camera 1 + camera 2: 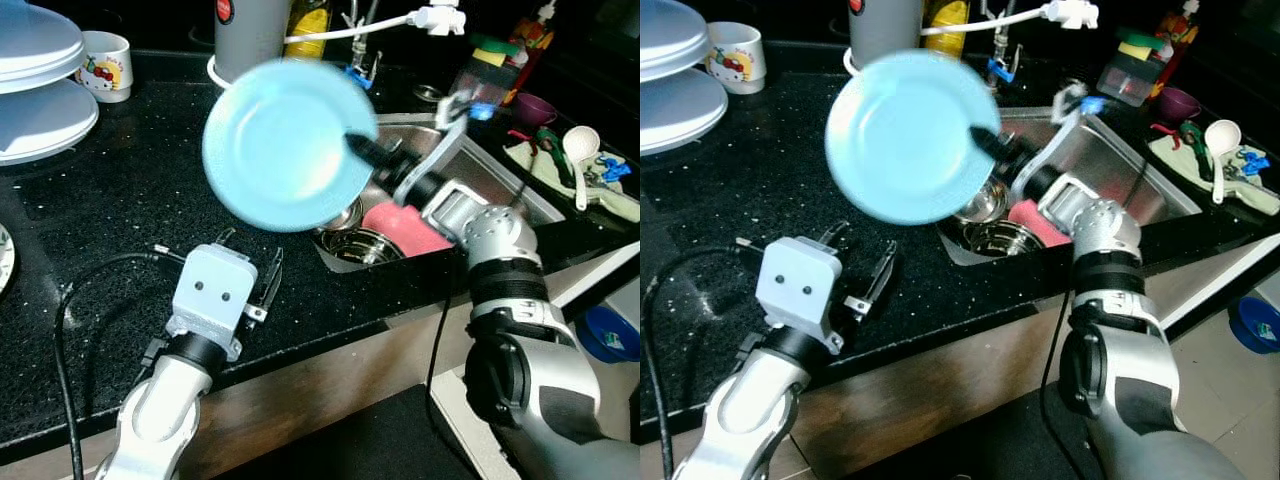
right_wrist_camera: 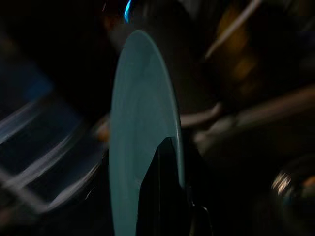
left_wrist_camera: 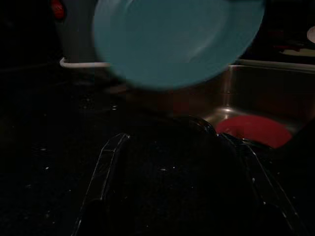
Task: Kitchen organization
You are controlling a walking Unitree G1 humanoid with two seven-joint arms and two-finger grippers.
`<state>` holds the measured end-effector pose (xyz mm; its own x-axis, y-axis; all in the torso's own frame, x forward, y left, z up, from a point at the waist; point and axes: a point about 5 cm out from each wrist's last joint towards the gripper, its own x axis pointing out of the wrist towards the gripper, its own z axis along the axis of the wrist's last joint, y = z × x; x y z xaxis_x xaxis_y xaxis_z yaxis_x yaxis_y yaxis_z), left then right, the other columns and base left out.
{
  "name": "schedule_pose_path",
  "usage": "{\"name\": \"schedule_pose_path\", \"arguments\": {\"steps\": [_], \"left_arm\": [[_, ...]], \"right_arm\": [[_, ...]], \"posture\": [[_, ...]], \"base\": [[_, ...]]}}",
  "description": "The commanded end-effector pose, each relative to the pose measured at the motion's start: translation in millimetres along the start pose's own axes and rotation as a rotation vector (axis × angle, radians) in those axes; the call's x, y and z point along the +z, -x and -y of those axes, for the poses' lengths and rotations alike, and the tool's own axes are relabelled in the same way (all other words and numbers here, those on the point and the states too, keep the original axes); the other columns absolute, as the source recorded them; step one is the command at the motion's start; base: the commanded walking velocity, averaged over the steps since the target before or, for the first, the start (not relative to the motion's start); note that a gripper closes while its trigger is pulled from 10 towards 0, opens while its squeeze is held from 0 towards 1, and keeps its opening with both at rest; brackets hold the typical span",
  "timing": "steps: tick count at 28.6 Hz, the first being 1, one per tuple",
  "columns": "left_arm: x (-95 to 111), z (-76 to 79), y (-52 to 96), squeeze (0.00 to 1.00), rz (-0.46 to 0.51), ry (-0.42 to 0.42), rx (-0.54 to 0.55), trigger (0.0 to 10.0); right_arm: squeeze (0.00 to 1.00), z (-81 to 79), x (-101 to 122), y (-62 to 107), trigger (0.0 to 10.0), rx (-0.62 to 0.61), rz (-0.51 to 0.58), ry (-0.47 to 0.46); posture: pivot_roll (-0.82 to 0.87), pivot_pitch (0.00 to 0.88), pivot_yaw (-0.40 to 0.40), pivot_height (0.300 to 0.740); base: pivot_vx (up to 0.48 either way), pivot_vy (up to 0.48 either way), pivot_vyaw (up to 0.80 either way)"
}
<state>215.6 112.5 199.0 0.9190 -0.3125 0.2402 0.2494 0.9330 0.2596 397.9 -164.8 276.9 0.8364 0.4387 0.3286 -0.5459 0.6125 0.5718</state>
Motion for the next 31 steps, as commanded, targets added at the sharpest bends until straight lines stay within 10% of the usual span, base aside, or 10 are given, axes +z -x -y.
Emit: {"name": "schedule_pose_path", "arguments": {"steps": [1, 9, 20, 21, 22, 23, 24, 25, 26, 31], "left_arm": [[-2.5, 5.4, -1.4, 0.0, -0.003, 0.012, -0.026, 10.0], [-2.2, 7.7, -2.2, 0.0, 0.0, 0.017, -0.034, 10.0], [-2.5, 9.1, -2.3, 0.0, 0.002, 0.016, -0.046, 10.0], [-2.5, 9.4, -2.2, 0.0, 0.002, 0.016, -0.047, 10.0], [-2.5, 9.4, -2.2, 0.0, 0.002, 0.016, -0.047, 10.0], [-2.5, 9.6, -2.1, 0.0, 0.002, 0.016, -0.047, 10.0], [-2.5, 9.8, -2.0, 0.0, 0.003, 0.017, -0.048, 10.0], [-2.5, 9.8, -2.0, 0.0, 0.003, 0.017, -0.048, 10.0], [-2.5, 9.9, -2.1, 0.0, 0.003, 0.017, -0.05, 10.0], [-2.1, 10.6, -2.0, 0.0, 0.004, 0.018, -0.053, 10.0]], "right_arm": [[0.0, -0.6, 29.7, 5.6, 0.0, -0.067, 0.101, 0.191], [0.0, -3.3, 60.0, 15.0, 0.0, -0.241, 0.195, 0.568], [0.0, -42.9, 126.8, 29.1, 0.0, -0.374, 0.575, 0.8], [0.0, -43.3, 124.1, 28.1, 4.9, -0.384, 0.557, 0.855], [0.0, -43.3, 124.1, 28.1, 4.9, -0.384, 0.557, 0.855], [0.0, -40.6, 115.2, 23.7, 10.0, -0.377, 0.49, 0.896], [0.27, -32.0, 96.8, 15.3, 10.0, -0.38, 0.337, 0.952], [0.27, -32.0, 96.8, 15.3, 10.0, -0.38, 0.337, 0.952], [1.0, -13.3, 59.1, 7.3, 10.0, -0.365, 0.042, 1.014], [1.0, 1.5, 25.9, 8.2, 10.0, -0.387, -0.122, 0.914]], "posture": [[0.16, 0.022, -0.22, 0.74], [0.15, 0.023, -0.222, 0.74], [0.15, 0.028, -0.218, 0.74], [0.15, 0.029, -0.219, 0.74], [0.15, 0.029, -0.219, 0.74], [0.15, 0.028, -0.22, 0.74], [0.15, 0.028, -0.22, 0.74], [0.15, 0.028, -0.22, 0.74], [0.15, 0.027, -0.217, 0.74], [0.15, 0.029, -0.217, 0.74]], "base": [[0.0, 0.0, 0.0], [0.0, 0.0, 0.0], [0.0, 0.0, 0.0], [0.0, 0.0, 0.0], [0.0, 0.0, 0.0], [0.0, 0.0, 0.0], [0.0, 0.0, 0.0], [0.0, 0.0, 0.0], [0.0, 0.0, 0.0], [0.0, 0.0, 0.0]]}}
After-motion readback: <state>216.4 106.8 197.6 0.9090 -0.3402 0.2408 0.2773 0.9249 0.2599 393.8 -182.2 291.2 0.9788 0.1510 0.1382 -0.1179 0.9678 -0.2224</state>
